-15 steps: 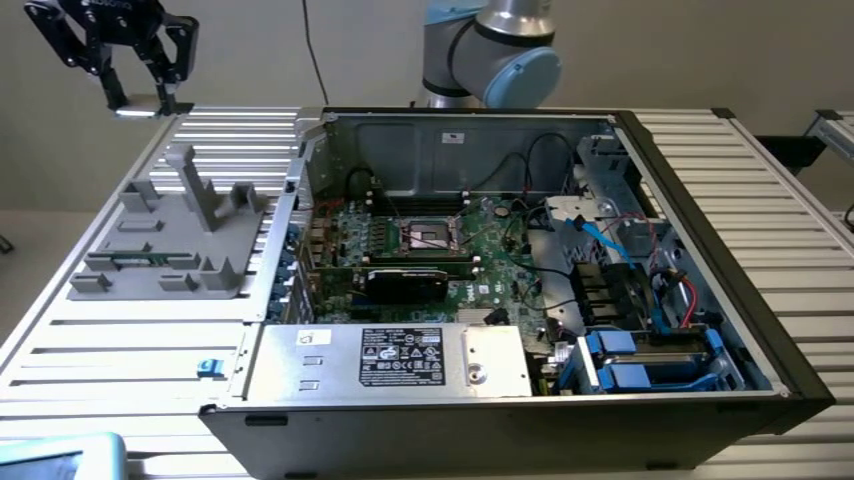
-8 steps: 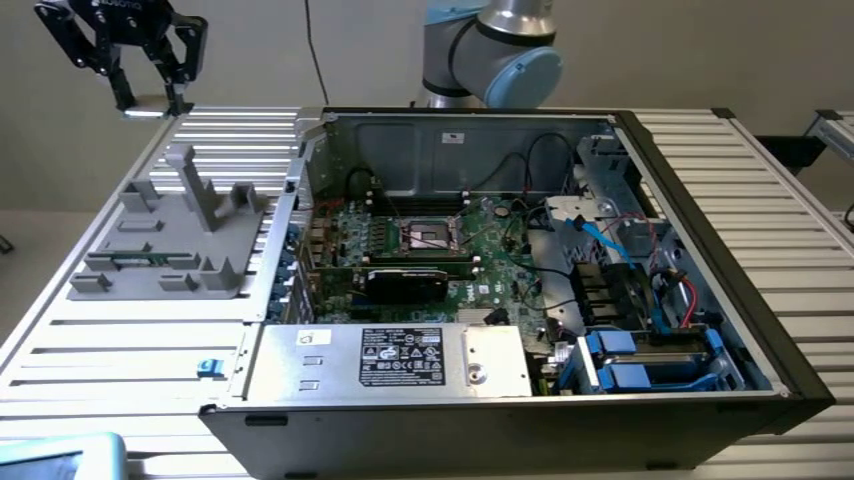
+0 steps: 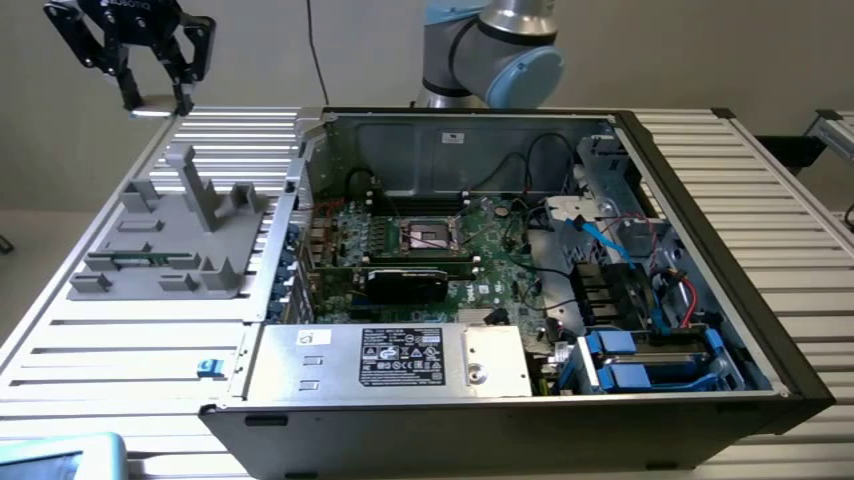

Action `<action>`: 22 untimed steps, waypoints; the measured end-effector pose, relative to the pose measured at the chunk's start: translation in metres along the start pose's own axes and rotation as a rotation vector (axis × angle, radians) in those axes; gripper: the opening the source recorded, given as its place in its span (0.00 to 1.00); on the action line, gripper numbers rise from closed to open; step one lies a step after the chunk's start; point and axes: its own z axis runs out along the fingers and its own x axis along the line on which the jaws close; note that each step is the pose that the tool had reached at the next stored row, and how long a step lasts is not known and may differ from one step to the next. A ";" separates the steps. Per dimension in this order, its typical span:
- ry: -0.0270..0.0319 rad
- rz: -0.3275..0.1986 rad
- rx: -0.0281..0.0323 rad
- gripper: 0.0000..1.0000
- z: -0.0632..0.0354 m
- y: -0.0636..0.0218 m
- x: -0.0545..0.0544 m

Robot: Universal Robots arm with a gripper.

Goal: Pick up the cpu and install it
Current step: 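Pick up the cpu and move it towards the insertion slot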

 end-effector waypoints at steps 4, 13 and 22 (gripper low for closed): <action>0.0000 0.000 -0.0008 0.55 -0.0029 -0.0007 -0.018; -0.0001 0.000 -0.0024 0.55 -0.0094 -0.0023 -0.059; -0.0001 0.000 -0.0024 0.55 -0.0158 -0.0039 -0.099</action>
